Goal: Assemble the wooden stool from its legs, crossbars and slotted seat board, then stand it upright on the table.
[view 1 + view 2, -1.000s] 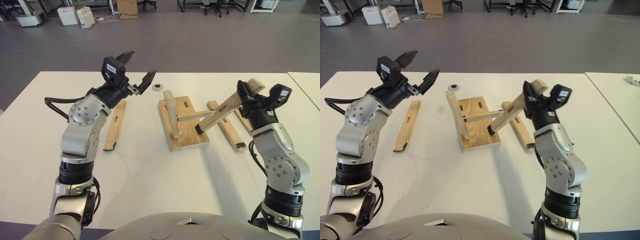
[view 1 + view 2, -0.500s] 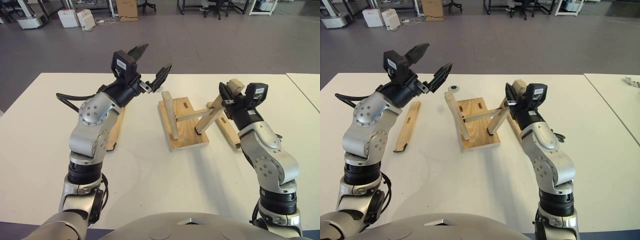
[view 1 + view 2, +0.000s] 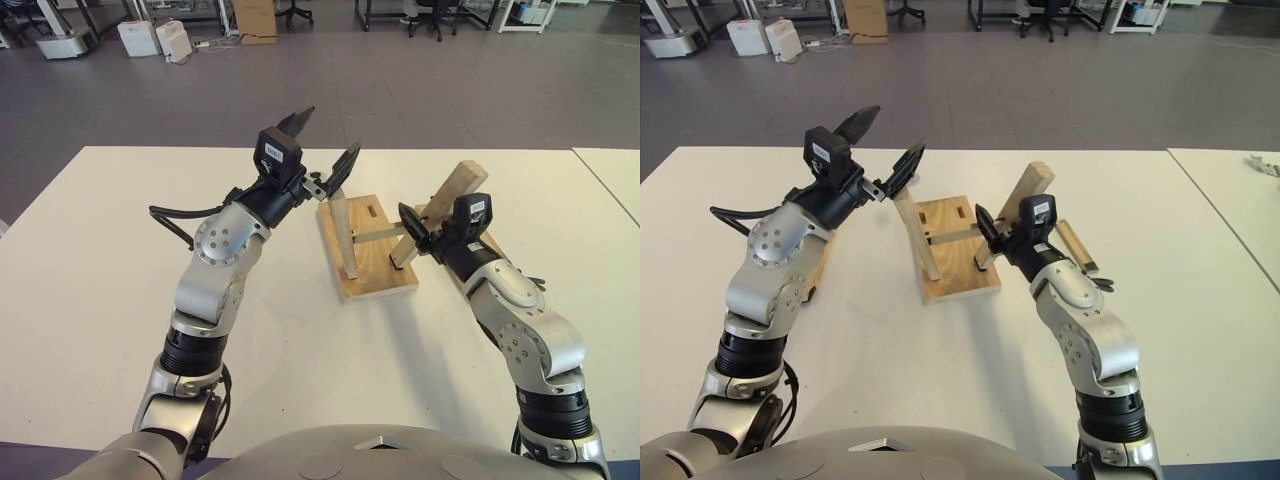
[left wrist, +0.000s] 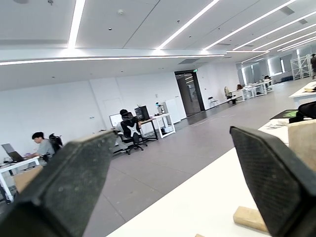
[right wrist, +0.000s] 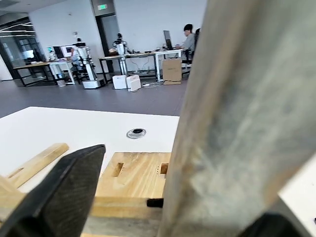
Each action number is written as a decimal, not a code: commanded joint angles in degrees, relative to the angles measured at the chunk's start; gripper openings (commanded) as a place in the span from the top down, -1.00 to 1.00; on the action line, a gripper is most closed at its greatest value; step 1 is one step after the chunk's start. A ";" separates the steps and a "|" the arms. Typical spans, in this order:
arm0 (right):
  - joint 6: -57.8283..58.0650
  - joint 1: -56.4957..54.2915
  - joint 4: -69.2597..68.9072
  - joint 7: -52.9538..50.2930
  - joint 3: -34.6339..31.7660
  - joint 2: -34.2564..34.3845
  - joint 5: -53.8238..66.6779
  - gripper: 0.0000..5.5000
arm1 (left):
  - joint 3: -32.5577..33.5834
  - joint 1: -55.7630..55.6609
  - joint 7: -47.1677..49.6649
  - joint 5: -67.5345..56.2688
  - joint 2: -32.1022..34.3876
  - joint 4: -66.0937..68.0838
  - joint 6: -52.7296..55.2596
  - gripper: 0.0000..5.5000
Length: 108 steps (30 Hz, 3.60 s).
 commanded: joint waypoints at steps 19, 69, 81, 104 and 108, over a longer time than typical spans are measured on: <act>8.54 -34.43 13.87 9.85 -18.70 -14.32 26.25 -0.24 | 9.06 -18.05 -1.23 -13.49 3.84 -8.66 16.03 -0.53; -57.29 -46.52 100.99 52.91 21.68 -7.15 -39.83 -0.24 | -9.21 18.50 -24.50 18.63 27.67 5.70 5.02 -0.53; -48.19 -24.70 57.33 57.51 8.13 -22.26 -27.04 -0.24 | 2.63 -3.07 -17.47 14.66 19.22 41.68 -8.31 -0.53; -51.96 -39.40 90.74 29.33 15.10 -1.65 -43.93 -0.24 | -7.29 -9.42 -3.92 23.66 5.37 54.72 -12.31 -0.53; -41.58 -29.43 71.05 21.31 -0.03 -7.85 -33.33 -0.24 | -5.46 -8.65 -5.02 21.80 3.43 56.51 -15.03 -0.53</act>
